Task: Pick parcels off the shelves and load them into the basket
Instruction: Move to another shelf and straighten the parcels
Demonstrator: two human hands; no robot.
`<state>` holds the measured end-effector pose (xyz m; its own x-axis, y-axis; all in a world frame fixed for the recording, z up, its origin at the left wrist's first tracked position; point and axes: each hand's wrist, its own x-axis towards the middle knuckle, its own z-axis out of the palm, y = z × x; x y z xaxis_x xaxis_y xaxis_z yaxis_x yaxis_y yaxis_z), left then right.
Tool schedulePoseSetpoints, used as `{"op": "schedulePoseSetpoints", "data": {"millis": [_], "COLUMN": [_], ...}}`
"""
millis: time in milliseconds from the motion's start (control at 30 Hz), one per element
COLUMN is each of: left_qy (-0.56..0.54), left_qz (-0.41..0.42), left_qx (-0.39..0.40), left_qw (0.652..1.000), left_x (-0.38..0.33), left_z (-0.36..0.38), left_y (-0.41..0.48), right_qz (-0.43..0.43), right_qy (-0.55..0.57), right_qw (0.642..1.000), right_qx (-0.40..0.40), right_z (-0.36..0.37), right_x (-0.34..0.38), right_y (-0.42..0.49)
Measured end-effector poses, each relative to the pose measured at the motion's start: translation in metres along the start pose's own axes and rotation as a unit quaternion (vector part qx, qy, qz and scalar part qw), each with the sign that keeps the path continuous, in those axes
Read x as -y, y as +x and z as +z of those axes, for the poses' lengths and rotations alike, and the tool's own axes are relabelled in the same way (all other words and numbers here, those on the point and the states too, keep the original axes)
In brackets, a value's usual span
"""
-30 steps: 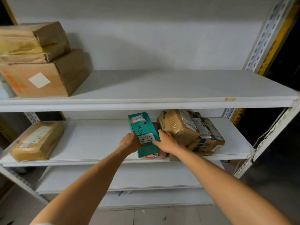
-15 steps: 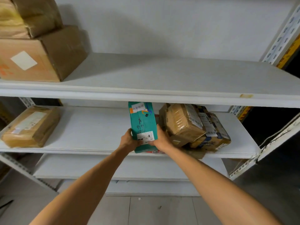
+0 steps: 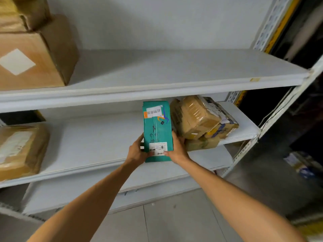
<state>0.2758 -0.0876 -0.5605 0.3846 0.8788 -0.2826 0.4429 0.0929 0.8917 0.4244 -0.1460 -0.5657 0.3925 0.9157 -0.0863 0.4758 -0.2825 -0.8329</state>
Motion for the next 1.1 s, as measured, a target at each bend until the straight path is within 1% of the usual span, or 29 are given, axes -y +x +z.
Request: {"op": "schedulePoseSetpoints", "data": {"millis": [133,233,300,367,500,633,667,733,800,900,1000,1100], "left_qy": [0.028,0.039,0.048,0.052,0.018,0.015,-0.004,-0.020,0.012,0.050,0.080,0.081], "left_qz": [0.016,0.018,0.039,0.067,0.085,0.158,0.157,0.176,0.218,0.248,0.291,0.295], "left_qx": [0.047,0.080,0.104,0.125,0.164,0.227,0.252,0.296,0.335,0.393,0.454,0.527], "left_qw": [0.998,0.996,0.993,0.989,0.983,0.961,0.955,0.939,0.917,0.884,0.838,0.793], "left_x": [0.007,0.010,0.009,0.008,0.009,-0.002,-0.010,-0.021,-0.031,-0.044,-0.058,-0.068], "left_z": [-0.017,-0.013,-0.004,0.012,0.054,0.102,0.112,0.137,0.167,0.219,0.278,0.330], "left_y": [-0.015,-0.024,-0.027,-0.030,-0.042,-0.059,-0.067,-0.082,-0.100,-0.128,-0.164,-0.204], "right_qz": [0.022,0.060,0.080,0.095,0.109,0.117,0.116,0.126,0.165,0.216,0.274,0.310], "right_qy": [0.022,0.033,0.038,0.035,0.000,0.005,0.003,0.013,0.030,0.038,0.050,0.042], "right_qw": [0.998,0.994,0.990,0.986,0.978,0.965,0.960,0.945,0.925,0.891,0.846,0.797], "right_qx": [-0.053,-0.082,-0.107,-0.129,-0.178,-0.235,-0.255,-0.300,-0.340,-0.397,-0.455,-0.516], "right_z": [0.019,0.023,0.015,0.001,-0.031,-0.065,-0.073,-0.087,-0.101,-0.125,-0.151,-0.173], "right_x": [0.002,-0.002,-0.007,-0.013,-0.027,-0.051,-0.057,-0.066,-0.072,-0.082,-0.094,-0.111], "right_y": [-0.034,-0.060,-0.076,-0.091,-0.124,-0.163,-0.174,-0.200,-0.228,-0.275,-0.331,-0.384]}}
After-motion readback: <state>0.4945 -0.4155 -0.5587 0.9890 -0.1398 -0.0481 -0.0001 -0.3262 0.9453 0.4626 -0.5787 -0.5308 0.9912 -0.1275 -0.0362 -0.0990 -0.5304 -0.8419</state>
